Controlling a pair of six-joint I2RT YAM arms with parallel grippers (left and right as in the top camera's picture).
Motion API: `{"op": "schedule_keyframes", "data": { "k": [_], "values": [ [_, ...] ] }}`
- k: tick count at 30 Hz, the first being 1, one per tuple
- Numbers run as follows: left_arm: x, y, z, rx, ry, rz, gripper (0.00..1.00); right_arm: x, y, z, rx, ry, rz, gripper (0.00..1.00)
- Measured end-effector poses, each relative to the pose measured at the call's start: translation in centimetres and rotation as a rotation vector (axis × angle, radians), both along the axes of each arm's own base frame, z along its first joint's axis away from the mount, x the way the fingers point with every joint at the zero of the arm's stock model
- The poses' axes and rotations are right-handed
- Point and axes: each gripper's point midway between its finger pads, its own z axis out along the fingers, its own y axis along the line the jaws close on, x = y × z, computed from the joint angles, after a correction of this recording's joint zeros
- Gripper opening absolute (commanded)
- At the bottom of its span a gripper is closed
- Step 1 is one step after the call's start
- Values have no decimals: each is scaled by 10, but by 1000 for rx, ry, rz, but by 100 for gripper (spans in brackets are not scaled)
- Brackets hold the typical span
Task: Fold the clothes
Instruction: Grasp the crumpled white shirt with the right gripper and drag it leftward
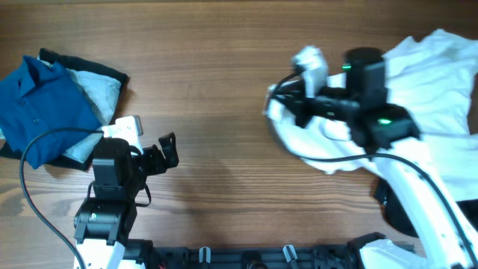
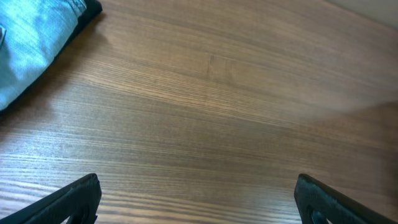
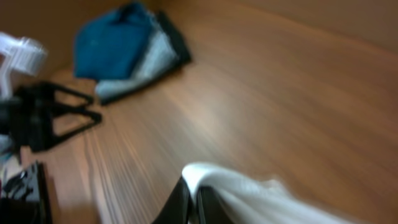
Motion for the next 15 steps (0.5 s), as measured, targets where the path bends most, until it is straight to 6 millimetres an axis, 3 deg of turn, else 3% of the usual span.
{"op": "schedule_keyframes", "data": {
  "k": [1, 3, 4, 6, 7, 10, 12, 15],
  "values": [
    [0, 0, 0, 0, 2, -1, 100, -1, 20, 0, 11, -30, 53, 4],
    [0, -1, 0, -2, 2, -2, 100, 1, 56, 1, 44, -108, 137, 18],
    [0, -1, 0, -3, 2, -2, 100, 8, 68, 1, 54, -138, 127, 54],
    [0, -1, 0, -4, 2, -1, 100, 37, 63, -6, 33, -128, -36, 90],
    [0, -1, 0, -4, 3, -1, 100, 54, 50, -14, 3, -106, -162, 100],
    [0, -1, 0, -4, 3, -1, 100, 88, -5, -34, -110, -68, -505, 100],
    [0, -2, 1, -9, -2, -7, 100, 90, -44, -49, -203, -13, -690, 100],
    [5, -9, 9, -47, -36, -33, 100, 70, -109, -59, -307, 96, -938, 100]
  ]
}}
